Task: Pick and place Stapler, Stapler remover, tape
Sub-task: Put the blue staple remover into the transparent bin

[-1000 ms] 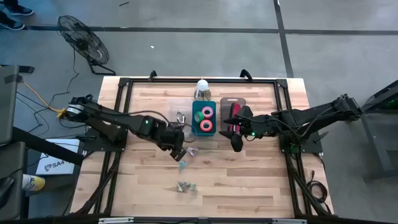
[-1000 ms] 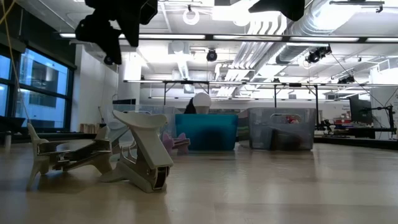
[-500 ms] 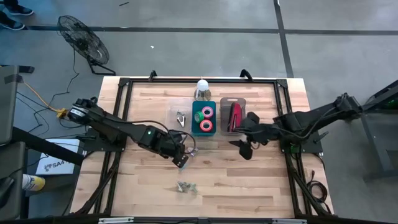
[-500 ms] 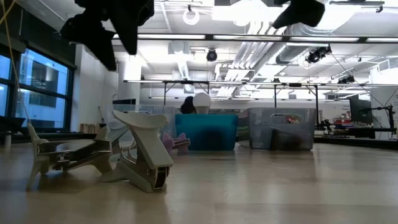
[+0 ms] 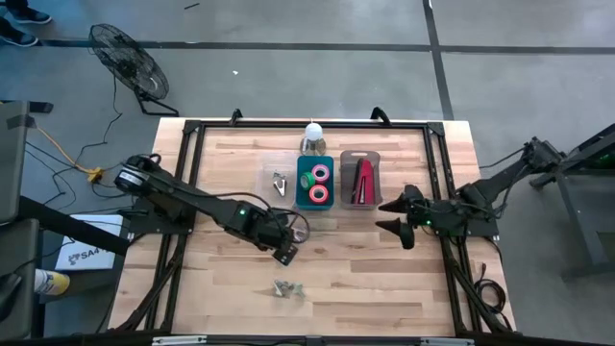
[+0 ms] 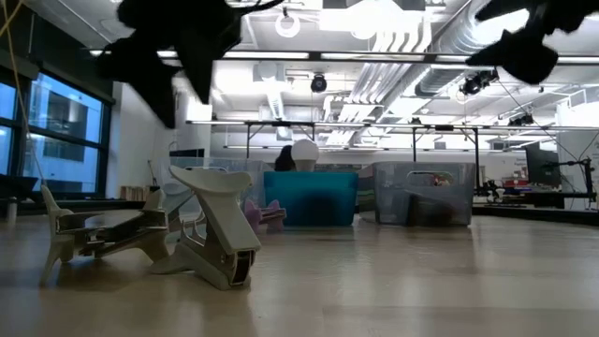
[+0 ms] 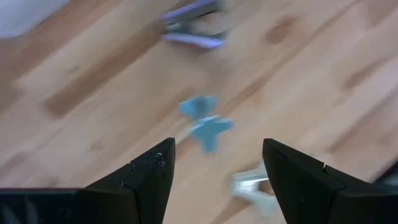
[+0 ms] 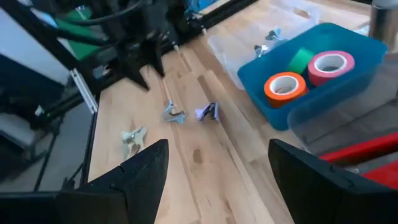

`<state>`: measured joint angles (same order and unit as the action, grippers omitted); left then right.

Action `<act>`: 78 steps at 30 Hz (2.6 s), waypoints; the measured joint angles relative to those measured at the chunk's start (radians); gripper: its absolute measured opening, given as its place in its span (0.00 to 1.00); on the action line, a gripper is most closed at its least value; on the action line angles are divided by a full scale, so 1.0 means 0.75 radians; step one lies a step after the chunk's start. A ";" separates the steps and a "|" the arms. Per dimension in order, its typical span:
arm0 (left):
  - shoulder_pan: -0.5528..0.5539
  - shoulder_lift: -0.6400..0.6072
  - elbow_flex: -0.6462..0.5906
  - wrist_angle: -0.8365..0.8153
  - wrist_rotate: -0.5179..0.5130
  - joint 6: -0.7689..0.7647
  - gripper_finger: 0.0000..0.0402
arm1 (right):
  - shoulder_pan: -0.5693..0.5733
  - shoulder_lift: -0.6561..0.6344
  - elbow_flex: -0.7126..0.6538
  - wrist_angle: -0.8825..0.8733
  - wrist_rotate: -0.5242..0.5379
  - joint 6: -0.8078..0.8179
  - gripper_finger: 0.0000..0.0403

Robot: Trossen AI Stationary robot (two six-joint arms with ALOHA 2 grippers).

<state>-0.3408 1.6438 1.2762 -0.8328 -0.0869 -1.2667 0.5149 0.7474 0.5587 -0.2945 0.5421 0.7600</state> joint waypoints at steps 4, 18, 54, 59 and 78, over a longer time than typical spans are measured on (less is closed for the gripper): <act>0.000 0.025 0.000 0.022 0.027 -0.002 0.59 | 0.014 -0.082 -0.188 0.264 0.075 -0.034 0.66; 0.000 0.054 0.001 0.074 0.043 -0.010 0.59 | -0.131 -0.354 -0.665 0.777 0.067 -0.082 0.66; 0.001 0.052 0.002 0.026 0.058 -0.029 0.59 | -0.551 -0.755 -0.668 0.289 -0.336 -0.477 0.66; 0.002 0.052 0.002 0.025 0.058 -0.029 0.59 | -0.626 -0.755 -0.732 0.477 -0.358 -0.497 0.66; 0.002 0.052 0.002 0.025 0.069 -0.009 0.59 | -0.740 -0.752 -0.732 0.449 -0.536 -0.715 0.66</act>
<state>-0.3397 1.6825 1.2774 -0.8139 -0.0349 -1.2735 -0.0399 0.1837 0.0097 0.0425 0.1399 0.2237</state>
